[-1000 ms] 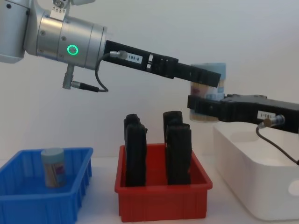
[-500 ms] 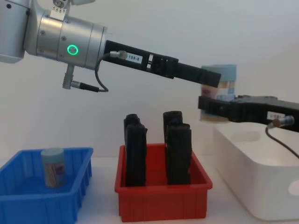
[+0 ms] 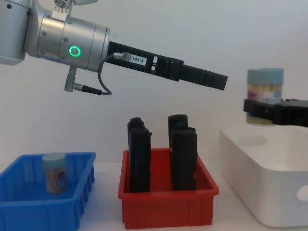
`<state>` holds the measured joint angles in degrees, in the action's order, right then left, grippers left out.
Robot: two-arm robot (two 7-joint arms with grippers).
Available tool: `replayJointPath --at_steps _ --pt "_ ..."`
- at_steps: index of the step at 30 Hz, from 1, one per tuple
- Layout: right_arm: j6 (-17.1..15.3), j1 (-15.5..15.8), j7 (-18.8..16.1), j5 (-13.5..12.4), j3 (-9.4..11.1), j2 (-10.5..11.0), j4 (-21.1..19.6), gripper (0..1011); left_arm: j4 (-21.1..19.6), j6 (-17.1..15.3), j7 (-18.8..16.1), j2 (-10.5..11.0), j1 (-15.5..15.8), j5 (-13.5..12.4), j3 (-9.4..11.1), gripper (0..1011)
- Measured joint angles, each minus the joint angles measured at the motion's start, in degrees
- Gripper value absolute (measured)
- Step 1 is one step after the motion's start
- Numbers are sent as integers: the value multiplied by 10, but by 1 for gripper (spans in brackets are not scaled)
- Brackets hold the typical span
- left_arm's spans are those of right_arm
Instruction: Pick the cotton swabs from the blue box and place them into the white box.
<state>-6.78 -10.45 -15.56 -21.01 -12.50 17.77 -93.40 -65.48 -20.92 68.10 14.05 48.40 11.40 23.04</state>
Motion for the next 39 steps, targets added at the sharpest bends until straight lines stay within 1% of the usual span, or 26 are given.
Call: replayJointPath --at_steps 6,11,13,14,17,25,32,39 --pt "-1 0 34 -4 13 8 10 639 0 0 0 0 0 0 0 1004" --pt "-11 -11 57 -6 20 10 27 639 0 0 0 0 0 0 0 1004" --pt "-16 -24 68 -5 24 9 47 639 0 0 0 0 0 0 0 1004" --pt "-16 -24 68 -5 24 9 47 639 0 0 0 0 0 0 0 1004" --pt "-21 -40 74 -2 26 6 74 639 0 0 0 0 0 0 0 1004" --pt "-25 -70 70 9 24 -3 125 639 0 0 0 0 0 0 0 1004" --pt "-27 -94 52 19 19 -12 168 639 0 0 0 0 0 0 0 1004" --pt "-27 -109 37 27 14 -18 200 639 0 0 0 0 0 0 0 1004"
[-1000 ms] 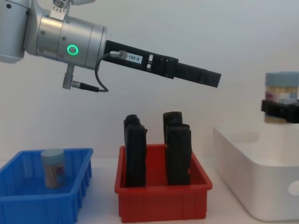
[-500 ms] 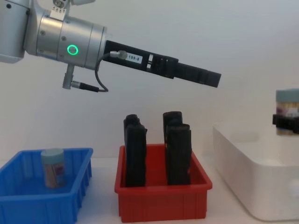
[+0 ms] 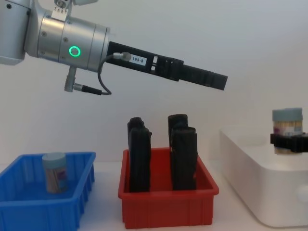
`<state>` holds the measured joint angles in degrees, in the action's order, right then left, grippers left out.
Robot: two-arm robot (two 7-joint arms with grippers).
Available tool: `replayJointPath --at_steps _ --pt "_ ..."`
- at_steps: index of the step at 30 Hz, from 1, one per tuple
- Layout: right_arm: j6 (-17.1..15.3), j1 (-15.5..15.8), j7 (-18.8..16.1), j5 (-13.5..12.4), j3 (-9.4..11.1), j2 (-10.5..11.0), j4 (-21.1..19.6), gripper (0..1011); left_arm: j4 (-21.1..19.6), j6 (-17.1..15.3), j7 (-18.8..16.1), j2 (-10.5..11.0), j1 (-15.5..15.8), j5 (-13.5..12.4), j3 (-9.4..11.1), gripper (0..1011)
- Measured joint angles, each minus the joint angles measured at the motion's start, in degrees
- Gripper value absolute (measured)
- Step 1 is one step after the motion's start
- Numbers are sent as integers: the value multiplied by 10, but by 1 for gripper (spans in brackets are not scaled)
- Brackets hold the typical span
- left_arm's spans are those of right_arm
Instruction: Pick the cotton swabs from the blue box and place them into the white box.
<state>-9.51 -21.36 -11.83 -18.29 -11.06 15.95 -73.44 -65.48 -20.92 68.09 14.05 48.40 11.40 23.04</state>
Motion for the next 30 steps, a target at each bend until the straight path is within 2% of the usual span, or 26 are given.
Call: replayJointPath --at_steps 18,21,23,24,30 --pt "3 -21 -22 12 -7 -9 44 642 0 0 0 0 0 0 0 1004" --pt "5 -24 -26 13 -8 -10 49 754 0 0 0 0 0 0 0 1004" --pt "7 -25 -27 14 -8 -11 50 788 0 0 0 0 0 0 0 1004" --pt "8 -25 -28 14 -8 -11 51 843 0 0 0 0 0 0 0 1004" --pt "16 -28 -34 16 -9 -12 55 965 0 0 0 0 0 0 0 1004"
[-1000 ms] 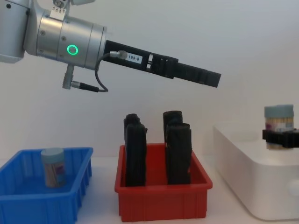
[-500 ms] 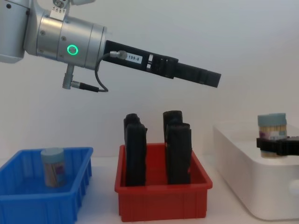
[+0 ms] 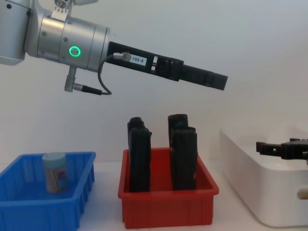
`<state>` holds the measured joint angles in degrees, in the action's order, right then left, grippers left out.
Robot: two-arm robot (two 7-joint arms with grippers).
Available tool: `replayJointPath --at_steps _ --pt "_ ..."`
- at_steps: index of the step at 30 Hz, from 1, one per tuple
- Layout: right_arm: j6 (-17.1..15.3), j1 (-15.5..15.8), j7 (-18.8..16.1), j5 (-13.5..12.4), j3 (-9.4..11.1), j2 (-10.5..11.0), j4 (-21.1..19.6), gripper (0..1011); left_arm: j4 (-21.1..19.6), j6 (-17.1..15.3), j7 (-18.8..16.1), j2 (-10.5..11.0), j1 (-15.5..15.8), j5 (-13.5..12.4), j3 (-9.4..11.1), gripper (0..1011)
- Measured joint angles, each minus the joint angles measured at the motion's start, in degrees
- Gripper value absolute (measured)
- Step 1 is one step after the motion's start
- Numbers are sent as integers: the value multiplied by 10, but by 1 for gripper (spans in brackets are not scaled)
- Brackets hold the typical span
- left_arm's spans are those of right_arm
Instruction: Pick the cotton swabs from the blue box and place them into the white box.
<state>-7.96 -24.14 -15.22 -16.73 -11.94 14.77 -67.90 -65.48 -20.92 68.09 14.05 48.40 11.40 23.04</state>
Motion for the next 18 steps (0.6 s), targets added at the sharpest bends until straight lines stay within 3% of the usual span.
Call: replayJointPath --at_steps 2,18 --pt "3 -1 -2 0 0 0 1 1001 0 0 0 0 0 0 0 1004" --pt "21 -1 -8 1 -1 0 0 1002 0 0 0 0 0 0 0 1004"
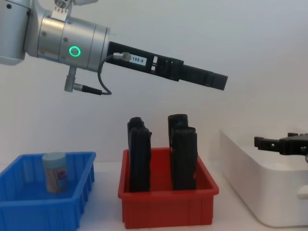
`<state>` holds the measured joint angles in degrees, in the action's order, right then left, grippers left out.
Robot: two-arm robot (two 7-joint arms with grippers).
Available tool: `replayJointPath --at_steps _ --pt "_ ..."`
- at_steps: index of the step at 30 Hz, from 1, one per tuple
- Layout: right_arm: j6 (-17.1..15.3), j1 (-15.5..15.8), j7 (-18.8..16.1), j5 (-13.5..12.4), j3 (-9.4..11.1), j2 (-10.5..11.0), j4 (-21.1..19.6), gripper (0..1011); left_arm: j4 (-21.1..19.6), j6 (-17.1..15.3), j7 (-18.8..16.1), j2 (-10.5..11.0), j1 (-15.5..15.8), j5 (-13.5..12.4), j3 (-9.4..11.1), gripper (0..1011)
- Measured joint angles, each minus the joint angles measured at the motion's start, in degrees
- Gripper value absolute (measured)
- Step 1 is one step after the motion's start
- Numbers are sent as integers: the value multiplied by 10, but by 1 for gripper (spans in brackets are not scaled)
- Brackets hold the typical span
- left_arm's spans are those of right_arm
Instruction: Pick the cotton swabs from the blue box and place them into the white box.
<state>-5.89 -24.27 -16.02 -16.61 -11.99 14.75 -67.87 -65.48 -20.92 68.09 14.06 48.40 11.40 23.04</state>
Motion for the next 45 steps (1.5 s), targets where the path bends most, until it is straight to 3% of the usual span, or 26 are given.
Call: replayJointPath --at_steps 23,30,45 --pt "8 7 3 2 1 2 -12 1001 -2 1 -5 0 -2 0 0 1004" --pt "11 30 14 2 0 6 -42 1001 -15 11 -37 4 -19 0 1 1004" --pt "22 118 57 2 -4 22 -158 1001 -62 45 -150 18 -77 0 6 1004"
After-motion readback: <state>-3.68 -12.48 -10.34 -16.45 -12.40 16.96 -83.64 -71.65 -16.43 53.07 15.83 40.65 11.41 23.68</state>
